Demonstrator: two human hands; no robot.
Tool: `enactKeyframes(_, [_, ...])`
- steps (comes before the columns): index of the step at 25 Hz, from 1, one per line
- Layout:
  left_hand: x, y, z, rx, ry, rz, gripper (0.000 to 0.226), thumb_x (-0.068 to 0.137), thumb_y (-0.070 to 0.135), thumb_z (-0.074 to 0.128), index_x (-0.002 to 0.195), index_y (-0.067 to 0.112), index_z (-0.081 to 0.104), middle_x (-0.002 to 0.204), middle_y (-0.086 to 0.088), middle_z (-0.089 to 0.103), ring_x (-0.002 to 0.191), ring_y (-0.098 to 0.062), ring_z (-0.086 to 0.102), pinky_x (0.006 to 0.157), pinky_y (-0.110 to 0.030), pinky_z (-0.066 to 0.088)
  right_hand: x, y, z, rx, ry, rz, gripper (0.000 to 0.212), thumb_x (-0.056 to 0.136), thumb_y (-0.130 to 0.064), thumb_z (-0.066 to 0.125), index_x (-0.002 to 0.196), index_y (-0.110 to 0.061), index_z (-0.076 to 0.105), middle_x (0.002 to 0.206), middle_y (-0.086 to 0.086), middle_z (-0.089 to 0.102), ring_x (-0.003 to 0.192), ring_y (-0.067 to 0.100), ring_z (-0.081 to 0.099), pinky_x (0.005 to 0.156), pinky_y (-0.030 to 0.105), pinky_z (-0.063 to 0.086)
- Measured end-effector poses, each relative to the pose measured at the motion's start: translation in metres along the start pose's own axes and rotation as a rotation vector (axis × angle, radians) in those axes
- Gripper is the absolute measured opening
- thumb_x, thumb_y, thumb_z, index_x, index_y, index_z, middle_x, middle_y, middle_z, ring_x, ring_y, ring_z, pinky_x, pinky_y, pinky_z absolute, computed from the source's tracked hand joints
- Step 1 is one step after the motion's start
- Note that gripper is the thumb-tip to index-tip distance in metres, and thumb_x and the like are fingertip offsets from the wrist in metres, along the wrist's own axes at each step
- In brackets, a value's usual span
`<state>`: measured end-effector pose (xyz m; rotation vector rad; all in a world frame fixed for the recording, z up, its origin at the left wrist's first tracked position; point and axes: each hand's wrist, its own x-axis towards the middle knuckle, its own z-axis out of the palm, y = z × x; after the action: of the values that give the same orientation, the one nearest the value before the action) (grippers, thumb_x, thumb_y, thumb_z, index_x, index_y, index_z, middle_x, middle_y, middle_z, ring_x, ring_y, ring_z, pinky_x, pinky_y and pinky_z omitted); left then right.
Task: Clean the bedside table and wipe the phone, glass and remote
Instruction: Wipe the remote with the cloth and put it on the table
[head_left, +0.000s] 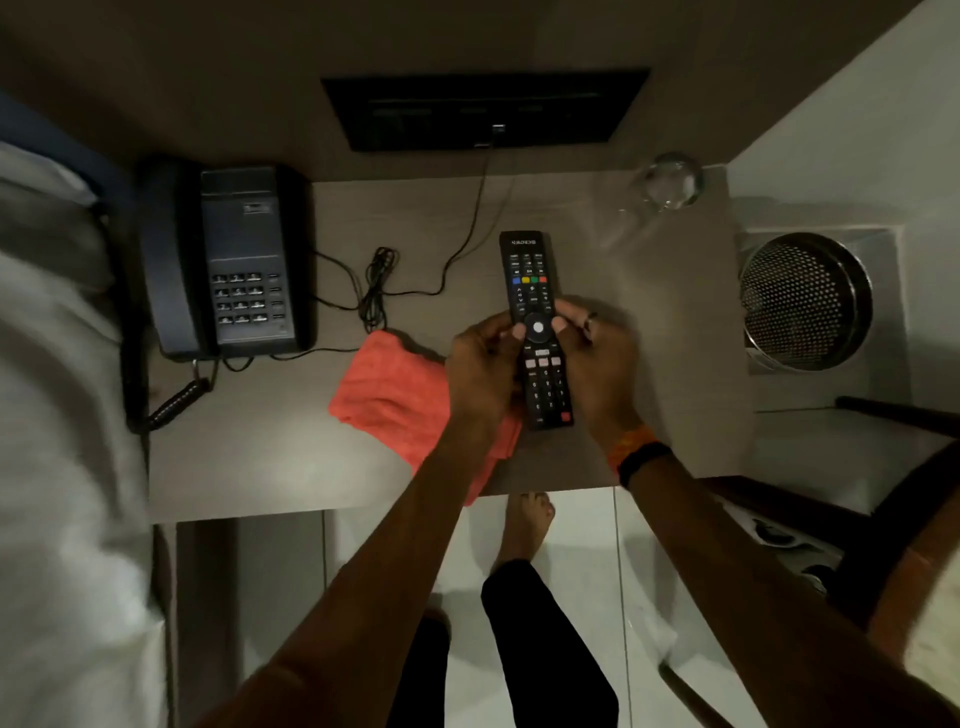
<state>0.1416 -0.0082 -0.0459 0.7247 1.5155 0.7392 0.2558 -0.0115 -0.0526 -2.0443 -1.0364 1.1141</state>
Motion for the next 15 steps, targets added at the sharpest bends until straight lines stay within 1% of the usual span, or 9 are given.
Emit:
enactKeyframes(3, [0.030, -0.005, 0.015, 0.169, 0.063, -0.015, 0.024, 0.098, 0.002, 0.059, 0.118, 0.005, 0.072, 0.102, -0.012, 0.076, 0.095, -0.031, 0.073, 0.086, -0.048, 0.062, 0.028, 0.009, -0.003, -0.066, 0.020, 0.001, 0.032, 0.101, -0.004, 0.057, 0.131, 0.003, 0.064, 0.127, 0.019, 0.071, 0.116, 0.027, 0.070, 0.099, 0.023, 0.053])
enactKeyframes(5, [0.037, -0.008, 0.021, 0.235, 0.118, 0.008, 0.023, 0.096, 0.001, 0.062, 0.113, 0.008, 0.074, 0.087, -0.001, 0.072, 0.084, -0.022, 0.071, 0.080, -0.043, 0.063, 0.037, 0.016, -0.001, -0.047, 0.019, 0.005, 0.031, 0.100, -0.002, 0.058, 0.129, 0.003, 0.065, 0.127, 0.019, 0.071, 0.117, 0.028, 0.069, 0.103, 0.032, 0.055])
enactKeyframes(7, [0.040, -0.009, 0.020, 0.302, 0.124, 0.071, 0.024, 0.095, 0.002, 0.063, 0.115, 0.010, 0.074, 0.088, 0.005, 0.070, 0.085, -0.014, 0.068, 0.083, -0.040, 0.063, 0.037, 0.018, 0.003, -0.071, 0.045, 0.003, 0.030, 0.100, -0.003, 0.058, 0.129, 0.001, 0.065, 0.127, 0.018, 0.071, 0.117, 0.025, 0.069, 0.103, 0.030, 0.055])
enactKeyframes(10, [0.033, -0.006, 0.005, 0.306, 0.037, 0.088, 0.030, 0.096, -0.002, 0.062, 0.124, 0.006, 0.069, 0.102, -0.003, 0.071, 0.098, -0.017, 0.068, 0.091, -0.043, 0.060, 0.022, 0.014, 0.001, -0.074, 0.112, -0.031, 0.027, 0.101, -0.004, 0.055, 0.126, 0.003, 0.065, 0.124, 0.017, 0.070, 0.108, 0.003, 0.069, 0.087, 0.001, 0.047])
enactKeyframes(11, [0.027, -0.004, -0.007, 0.349, 0.003, 0.151, 0.030, 0.095, -0.002, 0.062, 0.124, 0.004, 0.069, 0.108, -0.007, 0.073, 0.104, -0.020, 0.068, 0.096, -0.039, 0.058, 0.014, 0.011, -0.001, -0.108, 0.165, -0.083, 0.027, 0.102, -0.003, 0.054, 0.125, 0.004, 0.065, 0.124, 0.017, 0.068, 0.108, 0.000, 0.067, 0.086, -0.002, 0.042])
enactKeyframes(12, [0.020, -0.003, -0.024, 0.459, -0.027, 0.265, 0.029, 0.095, -0.001, 0.062, 0.123, 0.004, 0.069, 0.114, -0.011, 0.073, 0.109, -0.023, 0.068, 0.098, -0.027, 0.054, 0.005, 0.009, -0.001, -0.180, 0.226, -0.161, 0.027, 0.101, -0.003, 0.053, 0.124, 0.003, 0.066, 0.126, 0.018, 0.066, 0.115, 0.008, 0.066, 0.093, 0.003, 0.041])
enactKeyframes(13, [0.014, -0.003, -0.044, 0.603, -0.043, 0.409, 0.030, 0.094, 0.000, 0.062, 0.123, 0.005, 0.070, 0.119, -0.013, 0.073, 0.112, -0.026, 0.067, 0.098, -0.017, 0.048, -0.007, 0.009, 0.002, -0.258, 0.272, -0.265, 0.027, 0.101, -0.003, 0.054, 0.123, 0.001, 0.068, 0.126, 0.019, 0.066, 0.119, 0.021, 0.064, 0.100, 0.016, 0.045])
enactKeyframes(14, [0.009, -0.003, -0.067, 0.757, -0.051, 0.549, 0.033, 0.093, 0.002, 0.063, 0.125, 0.008, 0.069, 0.123, -0.015, 0.071, 0.114, -0.030, 0.064, 0.098, -0.016, 0.043, -0.022, 0.010, 0.009, -0.316, 0.291, -0.392, 0.026, 0.099, -0.005, 0.056, 0.121, -0.001, 0.070, 0.126, 0.019, 0.066, 0.120, 0.030, 0.063, 0.101, 0.029, 0.050])
enactKeyframes(15, [0.005, -0.006, -0.092, 0.909, -0.074, 0.648, 0.040, 0.091, 0.006, 0.065, 0.129, 0.013, 0.067, 0.129, -0.014, 0.067, 0.120, -0.034, 0.060, 0.102, -0.027, 0.042, -0.039, 0.011, 0.021, -0.363, 0.266, -0.513, 0.025, 0.098, -0.008, 0.058, 0.119, -0.003, 0.071, 0.124, 0.018, 0.067, 0.118, 0.033, 0.062, 0.100, 0.039, 0.053])
